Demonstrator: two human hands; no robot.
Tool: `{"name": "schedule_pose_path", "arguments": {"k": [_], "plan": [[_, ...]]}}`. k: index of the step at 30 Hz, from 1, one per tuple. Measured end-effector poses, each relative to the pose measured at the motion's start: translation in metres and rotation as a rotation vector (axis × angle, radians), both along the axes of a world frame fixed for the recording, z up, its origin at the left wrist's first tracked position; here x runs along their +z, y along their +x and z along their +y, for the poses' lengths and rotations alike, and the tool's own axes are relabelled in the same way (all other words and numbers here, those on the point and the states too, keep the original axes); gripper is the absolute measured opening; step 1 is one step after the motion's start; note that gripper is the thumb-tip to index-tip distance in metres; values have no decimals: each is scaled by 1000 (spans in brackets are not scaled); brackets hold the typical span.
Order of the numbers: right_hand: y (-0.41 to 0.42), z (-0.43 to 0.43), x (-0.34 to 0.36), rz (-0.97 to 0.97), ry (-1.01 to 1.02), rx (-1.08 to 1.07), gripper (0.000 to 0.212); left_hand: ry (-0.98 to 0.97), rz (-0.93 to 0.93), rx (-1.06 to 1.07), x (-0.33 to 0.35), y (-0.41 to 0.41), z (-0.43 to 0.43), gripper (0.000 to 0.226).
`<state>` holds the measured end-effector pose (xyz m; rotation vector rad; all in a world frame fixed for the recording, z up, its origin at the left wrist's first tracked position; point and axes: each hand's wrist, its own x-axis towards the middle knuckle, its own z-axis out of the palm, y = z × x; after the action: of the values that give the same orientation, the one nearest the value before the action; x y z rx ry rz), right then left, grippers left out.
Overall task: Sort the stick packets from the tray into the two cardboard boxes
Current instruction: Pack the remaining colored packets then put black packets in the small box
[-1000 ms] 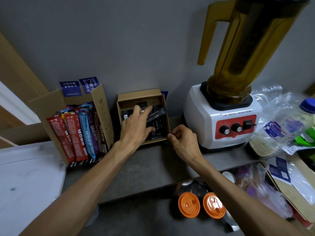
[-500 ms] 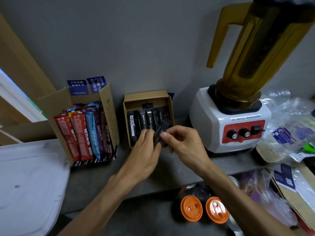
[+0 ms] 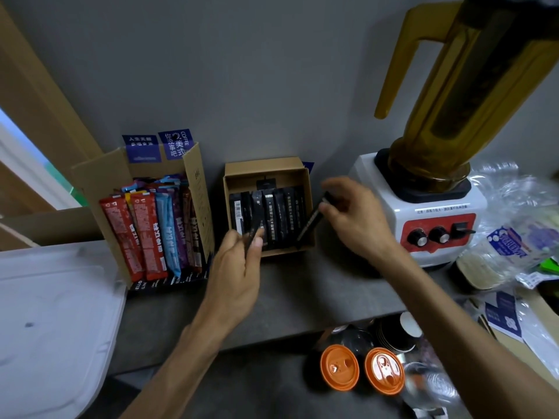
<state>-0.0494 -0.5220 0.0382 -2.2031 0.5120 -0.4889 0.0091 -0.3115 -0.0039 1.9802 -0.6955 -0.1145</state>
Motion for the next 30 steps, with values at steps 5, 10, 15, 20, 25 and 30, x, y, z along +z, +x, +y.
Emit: {"name": "schedule_pose_path", "arguments": {"k": [5,10,15,20,25,30], "plan": [[47,-8,23,152,-135,118,15,-102,63,123,-10,-1,11,18],[67,-3,7,308,-173,208,18,-106,95,122,-10,-1,9,22],[76,-1,3,317,-232,181,15,-120,155,78,-6,2,2,23],[77,0,-1,247,-448,196,18,-205,260,93,-8,2,-1,26],[71,6,-6,192,-623,178,18,-190,286,157,-12,6,1,35],[66,9,-19,185,-903,72,20,-140,241,166,-12,6,2,36]]}}
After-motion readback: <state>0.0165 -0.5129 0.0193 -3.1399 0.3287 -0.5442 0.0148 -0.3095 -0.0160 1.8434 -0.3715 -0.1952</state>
